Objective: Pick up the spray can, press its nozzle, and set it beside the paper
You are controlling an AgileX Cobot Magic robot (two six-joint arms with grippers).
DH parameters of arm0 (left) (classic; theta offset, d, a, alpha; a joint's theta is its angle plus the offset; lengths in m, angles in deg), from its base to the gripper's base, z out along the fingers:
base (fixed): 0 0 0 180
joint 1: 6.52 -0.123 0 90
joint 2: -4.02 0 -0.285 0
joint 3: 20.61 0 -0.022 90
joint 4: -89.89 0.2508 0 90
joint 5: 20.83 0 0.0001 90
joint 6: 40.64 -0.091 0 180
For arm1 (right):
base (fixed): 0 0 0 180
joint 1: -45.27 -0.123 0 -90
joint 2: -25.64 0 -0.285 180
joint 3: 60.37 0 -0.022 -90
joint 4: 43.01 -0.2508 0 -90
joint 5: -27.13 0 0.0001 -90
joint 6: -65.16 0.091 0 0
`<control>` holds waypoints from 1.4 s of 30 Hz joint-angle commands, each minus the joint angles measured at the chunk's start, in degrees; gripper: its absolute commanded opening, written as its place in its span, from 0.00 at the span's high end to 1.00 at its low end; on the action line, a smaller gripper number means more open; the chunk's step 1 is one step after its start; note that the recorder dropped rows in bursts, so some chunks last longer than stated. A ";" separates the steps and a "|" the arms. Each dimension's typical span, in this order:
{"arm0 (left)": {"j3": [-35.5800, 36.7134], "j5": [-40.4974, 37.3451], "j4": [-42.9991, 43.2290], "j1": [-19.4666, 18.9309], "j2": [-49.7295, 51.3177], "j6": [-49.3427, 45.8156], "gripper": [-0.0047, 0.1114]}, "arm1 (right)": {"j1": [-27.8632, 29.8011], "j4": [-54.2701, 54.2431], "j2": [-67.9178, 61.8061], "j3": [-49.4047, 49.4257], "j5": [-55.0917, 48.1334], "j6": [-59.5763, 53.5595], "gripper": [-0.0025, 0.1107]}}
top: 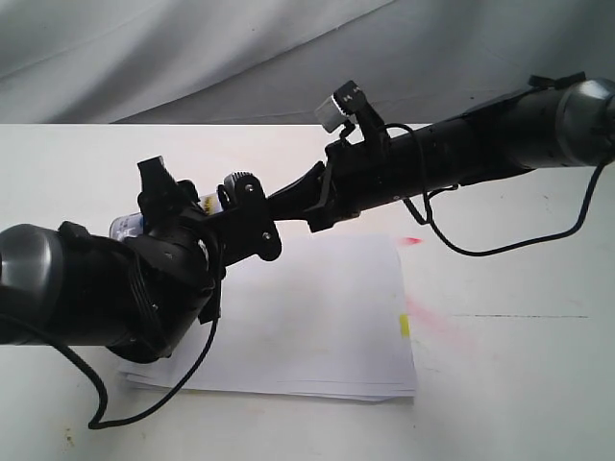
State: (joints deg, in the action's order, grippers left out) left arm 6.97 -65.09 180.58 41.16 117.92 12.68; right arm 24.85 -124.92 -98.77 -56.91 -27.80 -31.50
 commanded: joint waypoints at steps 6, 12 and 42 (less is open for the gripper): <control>-0.49 1.06 3.81 0.55 -0.72 0.62 0.96 | -2.51 -1.31 -1.13 -0.39 -0.74 -0.62 0.98; -0.49 1.06 3.81 0.55 -0.72 0.62 0.96 | -2.51 -1.61 -1.13 -0.39 -0.74 -0.62 0.98; -0.49 0.58 3.81 0.55 -0.72 0.62 0.96 | 6.13 4.22 1.64 -0.39 -7.26 1.18 0.98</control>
State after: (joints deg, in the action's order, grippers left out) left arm 7.00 -63.32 182.64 41.27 117.92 12.68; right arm 28.77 -123.09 -99.08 -56.95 -33.47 -31.02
